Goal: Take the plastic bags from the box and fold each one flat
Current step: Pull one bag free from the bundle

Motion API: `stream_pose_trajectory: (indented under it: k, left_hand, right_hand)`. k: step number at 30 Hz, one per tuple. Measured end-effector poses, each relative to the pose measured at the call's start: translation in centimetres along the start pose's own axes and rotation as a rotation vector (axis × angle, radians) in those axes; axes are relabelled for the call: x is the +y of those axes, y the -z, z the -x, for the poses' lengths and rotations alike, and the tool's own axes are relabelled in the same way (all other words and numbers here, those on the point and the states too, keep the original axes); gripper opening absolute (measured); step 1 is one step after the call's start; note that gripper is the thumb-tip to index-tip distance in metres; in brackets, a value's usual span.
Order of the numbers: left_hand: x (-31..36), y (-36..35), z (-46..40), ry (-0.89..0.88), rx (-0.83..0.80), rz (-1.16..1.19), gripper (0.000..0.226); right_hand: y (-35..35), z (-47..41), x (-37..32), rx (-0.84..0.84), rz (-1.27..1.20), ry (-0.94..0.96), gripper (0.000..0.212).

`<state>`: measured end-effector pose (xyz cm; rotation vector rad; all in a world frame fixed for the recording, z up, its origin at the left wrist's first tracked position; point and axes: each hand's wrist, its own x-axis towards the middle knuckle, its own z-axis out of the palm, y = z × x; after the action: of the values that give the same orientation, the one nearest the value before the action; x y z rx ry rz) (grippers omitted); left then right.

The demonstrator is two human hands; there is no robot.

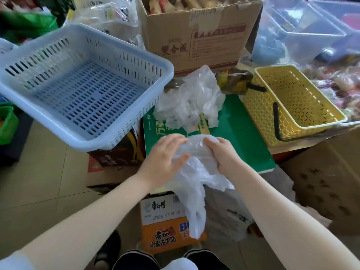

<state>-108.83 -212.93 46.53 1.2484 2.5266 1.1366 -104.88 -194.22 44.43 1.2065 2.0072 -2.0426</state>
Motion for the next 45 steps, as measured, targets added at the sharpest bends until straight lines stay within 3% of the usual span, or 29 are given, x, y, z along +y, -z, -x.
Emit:
stream_pose_trajectory:
  k: [3,5,8,11,14,16,19,21,23,26,28,30,32,34,36,38,40,43,45]
  left_hand:
    - [2.0,-2.4,0.3,0.109,-0.184,0.074,0.090]
    - [1.5,-3.5,0.5,0.230,-0.237,0.080,0.092]
    - [-0.6,-3.5,0.6,0.308,-0.216,0.115,0.054]
    - [-1.7,-3.0,1.0,0.428,-0.246,0.425,0.018]
    - [-1.1,-2.0,1.0,0.636,-0.285,0.817,0.015]
    - [-1.3,-2.1,0.7,0.729,-0.322,0.921,0.020]
    - [-1.7,-2.1,-0.1,0.851,-0.299,1.002,0.021]
    - [-1.6,-1.8,-0.4,0.956,-0.324,1.087,0.024]
    - [-1.1,-1.8,-1.0,1.025,-0.345,1.095,0.044]
    - [-0.8,-2.2,-1.5,1.051,-0.277,0.920,0.034]
    - [-0.2,-2.5,-1.7,1.032,-0.282,0.870,0.028]
    - [-0.3,-3.0,-1.8,0.933,-0.281,0.853,0.023]
    - [-0.1,-2.8,-2.0,0.858,-0.206,0.791,0.034]
    - [-0.2,-2.8,-2.4,0.839,-0.231,0.695,0.046]
    - [0.0,-3.2,-2.3,0.714,-0.352,0.453,0.048]
    - [0.3,-4.1,-1.9,0.625,-0.338,0.275,0.048]
    - [0.2,-4.7,-1.6,0.593,-0.244,0.304,0.034]
    - [-0.9,-4.6,-0.6,0.517,-0.218,0.395,0.010]
    - [-1.5,-4.4,0.1,0.507,-0.226,0.353,0.014]
  right_hand:
    - [-1.6,0.1,-0.2,-0.094,-0.235,-0.200,0.019]
    - [-1.6,-0.1,-0.1,-0.081,-0.336,-0.274,0.024]
    - [0.1,-0.2,0.3,-0.112,-0.439,-0.268,0.020]
    - [2.4,-0.7,1.1,-0.016,-0.269,-0.196,0.017]
    - [3.7,-0.9,1.7,0.047,-0.150,-0.212,0.008]
    - [3.7,-0.9,1.7,0.032,-0.124,-0.226,0.016]
    - [3.8,0.1,0.7,0.018,0.174,0.178,0.034]
    - [3.7,1.9,-0.7,-0.230,0.254,0.423,0.036]
    - [3.4,3.1,-1.6,-0.469,0.437,0.437,0.045]
    - [2.4,3.2,-0.9,-0.441,0.570,0.430,0.023]
    - [2.2,2.5,-0.2,-0.331,0.503,0.400,0.041]
    - [2.5,2.1,0.1,-0.228,0.546,0.332,0.042]
    - [2.9,1.5,0.3,-0.106,0.668,0.270,0.039]
    - [2.9,1.3,0.5,0.001,0.725,0.252,0.039]
    - [2.6,1.0,0.7,0.021,0.664,0.249,0.040]
    - [2.3,0.8,0.8,-0.008,0.466,0.192,0.038]
    - [2.7,0.6,0.5,0.004,0.309,0.148,0.036]
    - [4.6,0.2,0.4,0.005,0.260,0.137,0.031]
    - [5.6,-0.1,0.6,0.027,0.287,0.165,0.031]
